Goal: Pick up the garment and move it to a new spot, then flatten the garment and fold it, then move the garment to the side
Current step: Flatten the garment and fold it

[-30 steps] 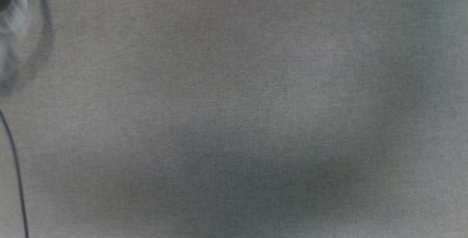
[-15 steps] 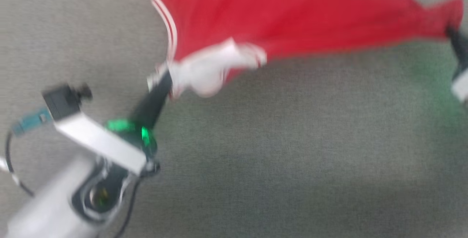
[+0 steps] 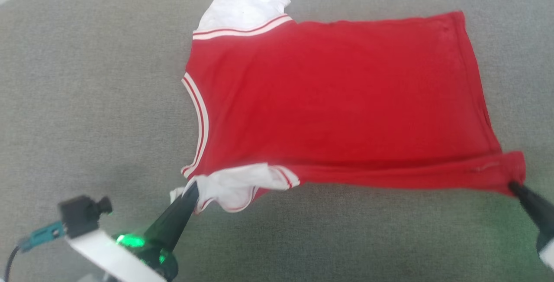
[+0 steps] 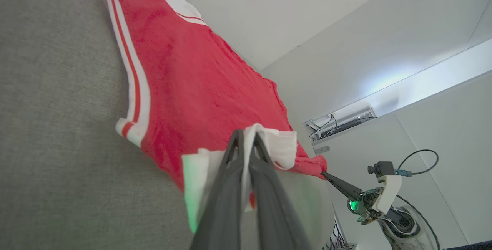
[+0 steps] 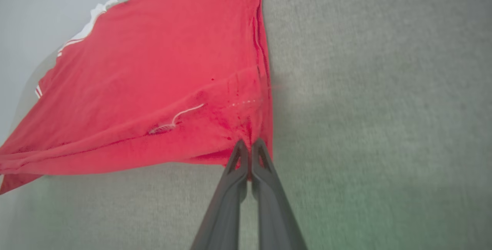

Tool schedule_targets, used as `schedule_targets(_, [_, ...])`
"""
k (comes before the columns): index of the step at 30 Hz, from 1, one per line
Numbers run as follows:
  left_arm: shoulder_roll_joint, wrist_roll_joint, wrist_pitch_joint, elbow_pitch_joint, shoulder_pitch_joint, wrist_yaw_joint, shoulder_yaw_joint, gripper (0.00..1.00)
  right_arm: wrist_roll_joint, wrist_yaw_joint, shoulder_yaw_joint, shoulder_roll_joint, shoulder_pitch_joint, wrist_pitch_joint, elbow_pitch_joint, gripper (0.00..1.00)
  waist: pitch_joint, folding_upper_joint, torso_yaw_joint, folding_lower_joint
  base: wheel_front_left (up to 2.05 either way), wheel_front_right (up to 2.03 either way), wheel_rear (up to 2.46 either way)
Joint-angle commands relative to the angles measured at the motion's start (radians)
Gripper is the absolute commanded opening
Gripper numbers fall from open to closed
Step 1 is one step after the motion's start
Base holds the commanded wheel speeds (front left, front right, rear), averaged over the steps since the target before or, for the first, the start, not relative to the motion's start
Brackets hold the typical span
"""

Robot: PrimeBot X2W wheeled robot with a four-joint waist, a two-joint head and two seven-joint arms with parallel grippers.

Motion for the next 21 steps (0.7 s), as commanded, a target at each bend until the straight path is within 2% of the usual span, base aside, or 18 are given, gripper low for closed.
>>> schedule_targets(1, [0.006, 0.008, -0.005, -0.012, 0.018, 0.001, 0.012, 0.00, 0.003, 0.000, -0.016, 0.016, 0.019, 0.009, -0.028, 0.00, 0.005, -0.0001, -0.004, 0.0000, 0.00, 0.00, 0.00])
schedule_targets(6, [0.027, 0.052, -0.005, -0.056, 0.064, 0.000, 0.036, 0.00, -0.013, 0.000, -0.092, 0.094, 0.087, 0.059, -0.146, 0.00, 0.021, -0.0001, -0.016, 0.0000, 0.00, 0.00, 0.00])
schedule_targets(10, [0.037, 0.059, -0.005, -0.073, 0.012, 0.000, 0.027, 0.00, -0.029, 0.000, -0.106, 0.121, 0.026, 0.083, -0.163, 0.00, 0.033, -0.0001, -0.022, 0.0000, 0.00, 0.00, 0.00])
schedule_targets(15, [0.050, 0.038, 0.011, -0.034, -0.147, 0.001, -0.014, 0.00, -0.054, 0.000, -0.108, 0.129, -0.119, 0.098, -0.099, 0.00, 0.060, -0.0001, -0.022, 0.0000, 0.00, 0.00, 0.00])
schedule_targets(21, [0.015, -0.026, 0.080, 0.100, -0.388, 0.000, -0.058, 0.00, -0.099, 0.000, -0.070, 0.109, -0.309, 0.095, 0.046, 0.00, 0.118, -0.0001, -0.030, 0.0000, 0.00, 0.00, 0.00])
